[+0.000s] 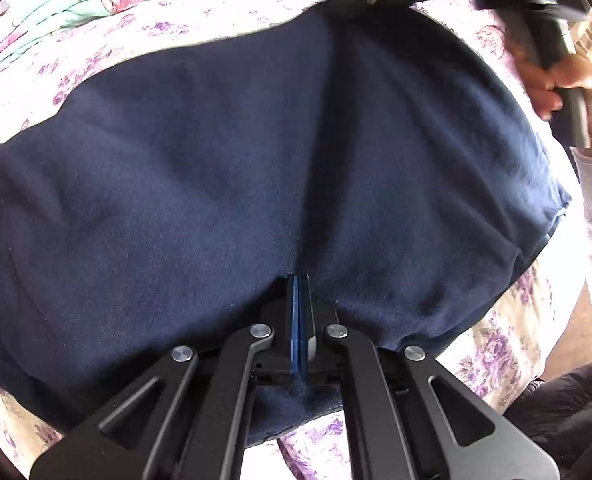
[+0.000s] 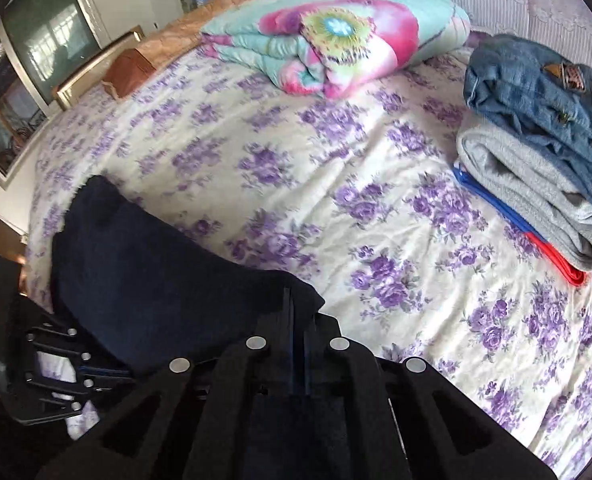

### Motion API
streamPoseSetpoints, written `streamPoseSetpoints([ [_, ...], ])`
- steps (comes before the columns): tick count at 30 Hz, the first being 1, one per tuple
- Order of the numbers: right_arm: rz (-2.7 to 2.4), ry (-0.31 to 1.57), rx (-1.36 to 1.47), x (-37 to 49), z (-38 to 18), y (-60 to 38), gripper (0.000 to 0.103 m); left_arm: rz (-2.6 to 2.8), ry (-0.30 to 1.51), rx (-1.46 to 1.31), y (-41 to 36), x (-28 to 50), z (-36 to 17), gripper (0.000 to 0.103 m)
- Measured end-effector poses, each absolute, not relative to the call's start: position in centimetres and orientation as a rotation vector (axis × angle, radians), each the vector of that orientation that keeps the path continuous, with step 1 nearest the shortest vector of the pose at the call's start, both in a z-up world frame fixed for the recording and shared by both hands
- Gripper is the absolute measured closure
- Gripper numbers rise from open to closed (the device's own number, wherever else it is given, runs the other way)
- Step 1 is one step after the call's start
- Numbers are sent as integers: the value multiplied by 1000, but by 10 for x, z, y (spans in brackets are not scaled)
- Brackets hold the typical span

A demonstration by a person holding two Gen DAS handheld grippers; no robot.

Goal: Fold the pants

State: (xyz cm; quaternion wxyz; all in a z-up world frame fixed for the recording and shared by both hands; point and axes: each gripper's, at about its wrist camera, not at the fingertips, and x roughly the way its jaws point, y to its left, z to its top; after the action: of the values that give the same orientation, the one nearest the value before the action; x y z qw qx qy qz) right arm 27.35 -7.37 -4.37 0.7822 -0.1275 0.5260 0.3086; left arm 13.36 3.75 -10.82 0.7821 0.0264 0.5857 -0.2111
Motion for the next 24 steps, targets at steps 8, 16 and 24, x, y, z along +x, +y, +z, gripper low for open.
streamPoseSetpoints([
  [8, 566, 1235, -33, 316, -70, -124, 52, -461, 1261, 52, 38, 134, -96, 102],
  [16, 410, 1061, -70, 239, 13, -184, 44, -560, 1211, -21, -17, 204, -44, 101],
  [24, 545, 1122, -112, 86, -28, -153, 89, -546, 1366, -17, -70, 273, -98, 101],
])
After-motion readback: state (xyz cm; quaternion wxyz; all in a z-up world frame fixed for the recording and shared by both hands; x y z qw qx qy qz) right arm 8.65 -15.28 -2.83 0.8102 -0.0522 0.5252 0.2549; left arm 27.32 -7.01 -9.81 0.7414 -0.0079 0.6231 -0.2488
